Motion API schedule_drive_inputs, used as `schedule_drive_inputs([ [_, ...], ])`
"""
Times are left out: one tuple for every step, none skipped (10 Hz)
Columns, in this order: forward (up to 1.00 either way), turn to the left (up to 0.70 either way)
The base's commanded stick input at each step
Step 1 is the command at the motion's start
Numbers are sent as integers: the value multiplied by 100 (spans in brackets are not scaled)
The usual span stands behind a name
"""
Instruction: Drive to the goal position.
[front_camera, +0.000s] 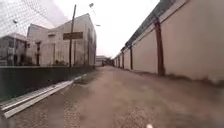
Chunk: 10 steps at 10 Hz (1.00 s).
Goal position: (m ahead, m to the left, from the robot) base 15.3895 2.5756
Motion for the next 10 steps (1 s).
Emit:
schedule_drive_inputs([
  [100,0],
  [100,0],
  [100,0],
  [100,0],
  [100,0],
  [100,0],
  [100,0],
  [100,0],
  [100,0],
  [100,0],
])
